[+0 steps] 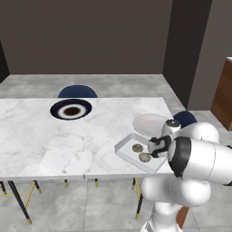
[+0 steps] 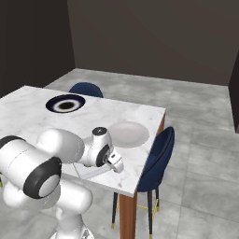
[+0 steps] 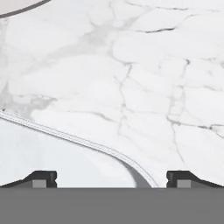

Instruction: Place two dumplings into each of the tupperware containers and then place the containers in the fridge.

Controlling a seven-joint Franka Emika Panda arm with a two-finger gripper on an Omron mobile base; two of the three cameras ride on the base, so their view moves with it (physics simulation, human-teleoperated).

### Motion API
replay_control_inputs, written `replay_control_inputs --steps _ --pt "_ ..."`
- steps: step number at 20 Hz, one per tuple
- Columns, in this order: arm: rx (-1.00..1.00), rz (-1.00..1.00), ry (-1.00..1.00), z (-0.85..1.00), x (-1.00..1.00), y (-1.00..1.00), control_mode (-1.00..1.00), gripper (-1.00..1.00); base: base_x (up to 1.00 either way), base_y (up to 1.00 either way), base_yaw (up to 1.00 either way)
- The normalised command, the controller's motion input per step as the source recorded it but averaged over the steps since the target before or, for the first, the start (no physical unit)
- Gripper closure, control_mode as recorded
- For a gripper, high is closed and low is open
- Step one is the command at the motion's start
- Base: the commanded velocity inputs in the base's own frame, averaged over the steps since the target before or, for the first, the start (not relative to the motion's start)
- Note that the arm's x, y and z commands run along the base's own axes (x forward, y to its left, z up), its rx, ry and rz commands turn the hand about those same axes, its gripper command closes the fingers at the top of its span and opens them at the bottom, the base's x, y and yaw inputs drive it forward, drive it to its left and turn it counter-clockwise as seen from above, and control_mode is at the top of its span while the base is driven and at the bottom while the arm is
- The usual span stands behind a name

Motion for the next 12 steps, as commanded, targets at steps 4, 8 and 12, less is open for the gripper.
replay_control_inputs --steps 4,8,12 --pt "-0.18 0.00 0.00 -0.70 -0.05 0.10 -1.00 1.00 0.00 0.00 0.00" --pt "-0.06 0.00 -0.01 -0.52 -0.18 0.00 -1.00 1.00 0.00 0.00 0.00" --pt "0.20 -0.05 -0.15 -0.40 -0.25 -0.05 -1.00 1.00 0.00 0.00 0.00"
